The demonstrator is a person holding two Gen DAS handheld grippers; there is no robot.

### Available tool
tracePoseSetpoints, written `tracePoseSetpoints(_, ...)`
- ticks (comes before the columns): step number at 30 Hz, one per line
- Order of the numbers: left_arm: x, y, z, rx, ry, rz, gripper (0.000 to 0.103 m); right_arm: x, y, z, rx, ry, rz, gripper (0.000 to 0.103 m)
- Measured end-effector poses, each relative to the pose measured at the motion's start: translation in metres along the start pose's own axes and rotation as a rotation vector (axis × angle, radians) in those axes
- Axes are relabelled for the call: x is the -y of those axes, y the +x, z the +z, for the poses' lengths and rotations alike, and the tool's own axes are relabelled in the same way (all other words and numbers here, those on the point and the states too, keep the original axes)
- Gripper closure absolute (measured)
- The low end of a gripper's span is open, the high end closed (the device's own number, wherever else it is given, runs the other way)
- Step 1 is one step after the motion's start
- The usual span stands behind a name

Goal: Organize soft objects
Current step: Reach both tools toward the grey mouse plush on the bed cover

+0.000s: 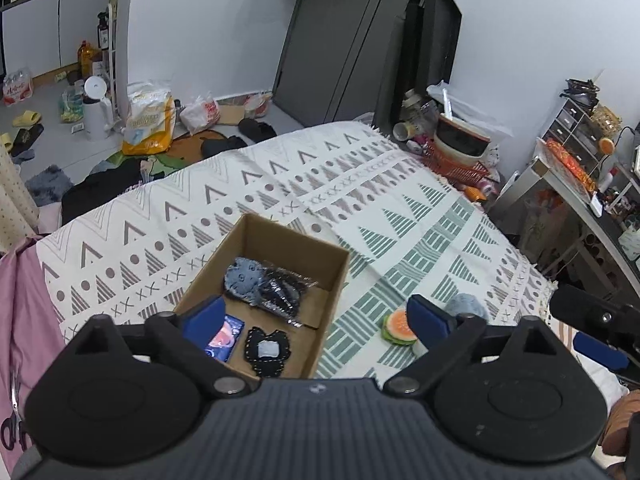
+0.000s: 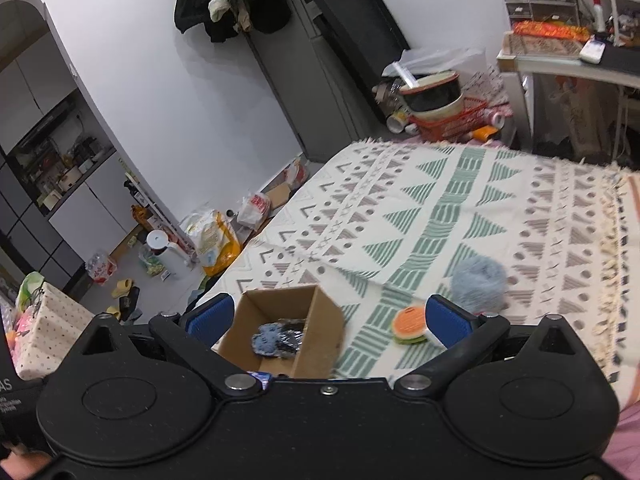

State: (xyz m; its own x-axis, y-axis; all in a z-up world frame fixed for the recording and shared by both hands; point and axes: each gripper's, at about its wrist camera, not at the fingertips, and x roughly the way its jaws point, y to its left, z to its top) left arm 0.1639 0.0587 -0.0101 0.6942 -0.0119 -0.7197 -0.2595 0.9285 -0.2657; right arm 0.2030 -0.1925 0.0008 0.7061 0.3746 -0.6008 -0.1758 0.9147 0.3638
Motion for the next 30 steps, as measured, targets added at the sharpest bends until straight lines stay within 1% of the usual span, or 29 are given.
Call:
tracePoseSetpoints(3, 0.011, -0.004, 0.0, 0.011, 0.017, 0.001, 0.001, 0.012, -0.01, 0.003, 0.016, -0.018, -0.01, 0.0)
tracePoseSetpoints(7, 0.024, -0.006, -0.002, 0.007, 0.027, -0.026, 0.001, 0.029, -0.017, 0.004, 0.038, -0.009, -0.006, 0.0)
tracePoseSetpoints(10, 0.032, -0.005, -0.005, 0.006, 0.034, -0.039, 0.001, 0.041, -0.017, 0.006, 0.02, 0.003, -0.036, 0.0)
tracePoseSetpoints(16, 0.053, -0.002, -0.013, 0.02, 0.08, -0.031, 0.001, 0.063, -0.014, 0.002, 0.017, 0.024, -0.015, 0.0)
tracePoseSetpoints(21, 0.067, 0.008, -0.019, 0.001, 0.099, -0.036, 0.001, 0.081, -0.01, 0.0, 0.02, 0.061, -0.032, 0.0)
tracePoseSetpoints(25, 0.079, 0.019, -0.022, -0.016, 0.11, -0.039, 0.001, 0.097, -0.006, -0.003, 0.05, 0.09, -0.026, 0.0)
tracePoseSetpoints(28, 0.088, 0.03, -0.026, -0.026, 0.13, -0.044, 0.001, 0.113, 0.005, -0.01, 0.072, 0.11, -0.019, 0.0)
tracePoseSetpoints(30, 0.094, 0.037, -0.028, -0.032, 0.138, -0.046, 0.001, 0.125, 0.015, -0.014, 0.07, 0.143, -0.007, 0.0)
